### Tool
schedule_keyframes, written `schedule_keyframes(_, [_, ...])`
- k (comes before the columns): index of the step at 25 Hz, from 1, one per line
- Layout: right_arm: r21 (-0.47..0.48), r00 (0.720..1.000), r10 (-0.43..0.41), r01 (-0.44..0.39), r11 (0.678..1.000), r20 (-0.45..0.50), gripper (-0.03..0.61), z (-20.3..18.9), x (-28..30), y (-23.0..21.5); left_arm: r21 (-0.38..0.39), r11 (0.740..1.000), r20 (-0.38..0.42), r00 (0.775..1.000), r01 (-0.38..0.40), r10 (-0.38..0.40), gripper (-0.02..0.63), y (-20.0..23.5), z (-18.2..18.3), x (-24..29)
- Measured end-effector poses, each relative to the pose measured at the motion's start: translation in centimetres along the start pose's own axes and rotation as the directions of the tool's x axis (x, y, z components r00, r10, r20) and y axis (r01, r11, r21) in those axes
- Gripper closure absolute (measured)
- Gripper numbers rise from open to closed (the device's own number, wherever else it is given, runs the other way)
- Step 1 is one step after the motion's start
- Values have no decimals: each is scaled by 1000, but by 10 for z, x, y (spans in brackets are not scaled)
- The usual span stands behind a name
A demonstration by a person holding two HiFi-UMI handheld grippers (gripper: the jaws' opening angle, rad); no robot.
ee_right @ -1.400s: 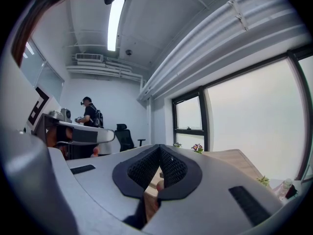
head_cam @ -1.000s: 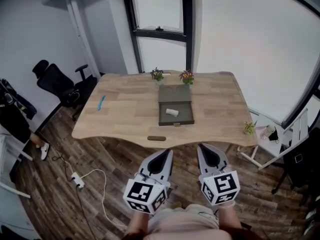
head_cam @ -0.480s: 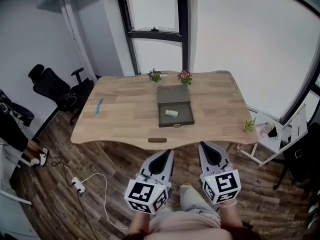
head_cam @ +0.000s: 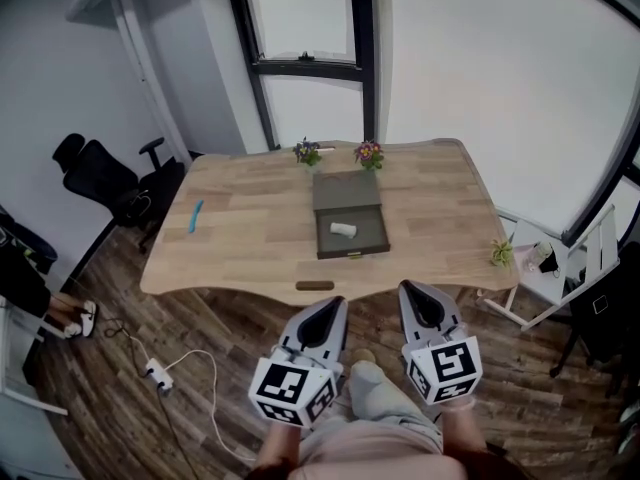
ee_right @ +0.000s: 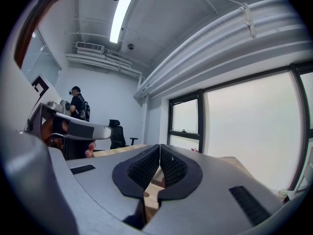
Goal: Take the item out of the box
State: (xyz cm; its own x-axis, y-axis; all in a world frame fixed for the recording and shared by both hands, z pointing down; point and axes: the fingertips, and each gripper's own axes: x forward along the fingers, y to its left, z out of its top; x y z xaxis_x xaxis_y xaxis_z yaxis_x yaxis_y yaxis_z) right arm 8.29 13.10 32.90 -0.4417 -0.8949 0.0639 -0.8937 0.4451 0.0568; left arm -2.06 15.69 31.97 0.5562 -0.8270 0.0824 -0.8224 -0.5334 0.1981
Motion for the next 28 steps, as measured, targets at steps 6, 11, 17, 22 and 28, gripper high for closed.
schedule_keyframes(6, [-45,1000,2,-3,999,-5,578,-9,19,-11,-2,1000,-10,1000,7,-7,612,9,0,23])
schedule_keyframes(11, [-80,999,17,-20,997,-44,577,-20,43,-17,-11,1000,-29,1000,9,-10,612,21,-3,43])
schedule_keyframes(17, [-72,997,42,-47,996,-69,578,-26,73,-25,-11,1000,-41,999,7,-8,612,38,-1,71])
schedule_keyframes(22, [-81,995,52,-59,995,-81,577,-28,105,-36,-16,1000,-41,999,-7,6,612,57,3,93])
schedule_keyframes(28, [-96,994,64,-72,993,-84,577,-27,139,-47,-38,999,-60,998,-21,19,612,80,-1,121])
